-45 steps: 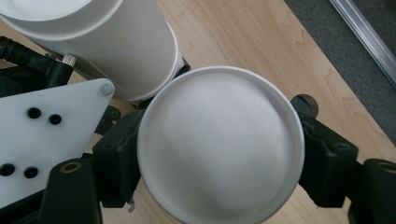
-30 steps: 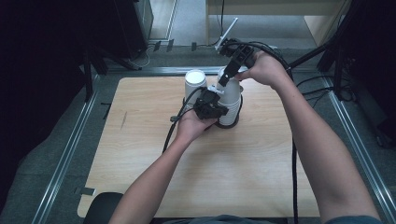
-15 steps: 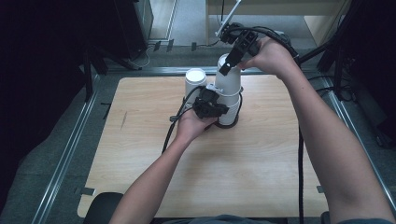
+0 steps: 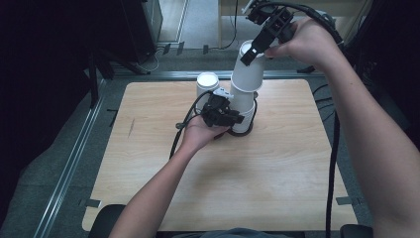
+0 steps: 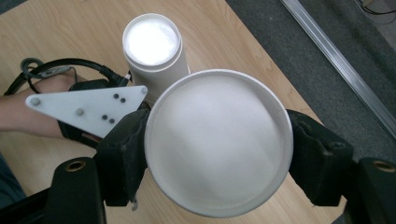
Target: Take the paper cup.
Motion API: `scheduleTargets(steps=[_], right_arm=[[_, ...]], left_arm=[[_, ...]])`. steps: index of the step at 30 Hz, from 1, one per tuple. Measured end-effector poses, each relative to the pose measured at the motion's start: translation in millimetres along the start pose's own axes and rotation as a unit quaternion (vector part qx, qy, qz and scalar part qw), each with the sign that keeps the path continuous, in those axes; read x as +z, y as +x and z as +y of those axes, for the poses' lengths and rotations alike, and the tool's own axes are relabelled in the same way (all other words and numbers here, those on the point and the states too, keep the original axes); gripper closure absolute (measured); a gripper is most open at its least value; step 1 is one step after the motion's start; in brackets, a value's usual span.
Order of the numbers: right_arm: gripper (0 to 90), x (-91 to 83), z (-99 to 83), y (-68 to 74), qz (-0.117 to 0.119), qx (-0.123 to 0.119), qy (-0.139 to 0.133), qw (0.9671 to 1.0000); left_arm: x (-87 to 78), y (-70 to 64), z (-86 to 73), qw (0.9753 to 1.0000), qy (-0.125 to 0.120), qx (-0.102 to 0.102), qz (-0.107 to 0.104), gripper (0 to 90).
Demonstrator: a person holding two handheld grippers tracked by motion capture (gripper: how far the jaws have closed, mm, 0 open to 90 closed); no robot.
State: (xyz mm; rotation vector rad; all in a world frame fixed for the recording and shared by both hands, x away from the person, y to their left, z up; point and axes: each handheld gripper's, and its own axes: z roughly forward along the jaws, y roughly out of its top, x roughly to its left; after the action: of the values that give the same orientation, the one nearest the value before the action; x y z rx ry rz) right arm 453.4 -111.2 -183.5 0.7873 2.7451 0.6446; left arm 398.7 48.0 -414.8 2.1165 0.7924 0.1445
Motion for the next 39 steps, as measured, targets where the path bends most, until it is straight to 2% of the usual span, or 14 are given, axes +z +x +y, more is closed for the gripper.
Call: scheduleTargets(steps=[1, 2, 5, 6, 9, 10, 15, 18, 22, 26, 31, 32, 37, 39], right_arm=[[27.7, -4.6, -2.8, 0.6, -0.007, 0.0, -0.007, 0.9999], [27.7, -11.7, -10.2, 0.0, 0.003, 0.003, -0.007, 1.0], [27.7, -18.0, -18.8, 0.5, 0.005, 0.005, -0.007, 0.9999], [27.6, -22.9, -27.8, 1.4, 0.01, 0.005, -0.011, 0.9999], [27.6, -25.6, -37.1, 2.2, 0.017, 0.007, -0.012, 0.9998], [27.5, -25.3, -46.3, 3.5, 0.031, 0.006, -0.012, 0.9994], [27.5, -20.6, -62.1, 7.6, 0.038, 0.01, -0.019, 0.999], [27.5, -15.0, -73.9, 13.5, 0.047, 0.003, -0.026, 0.9986], [27.4, -2.3, -89.6, 22.2, 0.057, -0.004, -0.028, 0.998], [27.2, 16.7, -107.5, 32.5, 0.08, -0.019, -0.035, 0.996], [27.2, 30.4, -117.8, 38.1, 0.091, -0.024, -0.042, 0.9947], [27.2, 37.5, -122.2, 40.6, 0.096, -0.03, -0.041, 0.9941], [27.2, 50.8, -131.1, 46.6, 0.097, -0.05, -0.054, 0.9925], [27.2, 57.2, -135.7, 48.1, 0.104, -0.048, -0.057, 0.9918]], left_arm=[[-1.9, -1.1, -0.8, 1.0, -0.002, 0.001, -0.005, 64.5], [-4.2, -2.1, -1.7, 1.0, -0.002, 0.005, -0.008, 62.7], [-11.4, -3.3, -4.8, 0.9999, 0.001, 0.012, -0.012, 61.0], [-13.9, -2.8, -6.2, 0.9998, 0.0, 0.011, -0.018, 59.8], [-21.5, -1.7, -9.7, 0.9995, -0.002, 0.013, -0.03, 58.5], [-23.6, -1.8, -10.7, 0.9994, 0.0, 0.013, -0.033, 56.4], [-33.3, -3.0, -18.6, 0.9985, 0.001, 0.019, -0.051, 53.1], [-39.1, -3.2, -24.6, 0.9972, -0.002, 0.023, -0.071, 49.7], [-43.4, -2.6, -32.0, 0.996, 0.0, 0.033, -0.083, 45.0], [-49.7, -2.8, -42.1, 0.9943, 0.001, 0.057, -0.091, 39.7], [-52.0, -1.0, -47.4, 0.9927, 0.002, 0.058, -0.105, 35.8], [-52.4, -1.1, -48.5, 0.9922, 0.005, 0.059, -0.11, 33.9], [-52.7, -1.1, -54.8, 0.9904, 0.013, 0.067, -0.12, 28.2], [-53.0, -1.0, -57.6, 0.9902, 0.013, 0.064, -0.124, 26.9]])
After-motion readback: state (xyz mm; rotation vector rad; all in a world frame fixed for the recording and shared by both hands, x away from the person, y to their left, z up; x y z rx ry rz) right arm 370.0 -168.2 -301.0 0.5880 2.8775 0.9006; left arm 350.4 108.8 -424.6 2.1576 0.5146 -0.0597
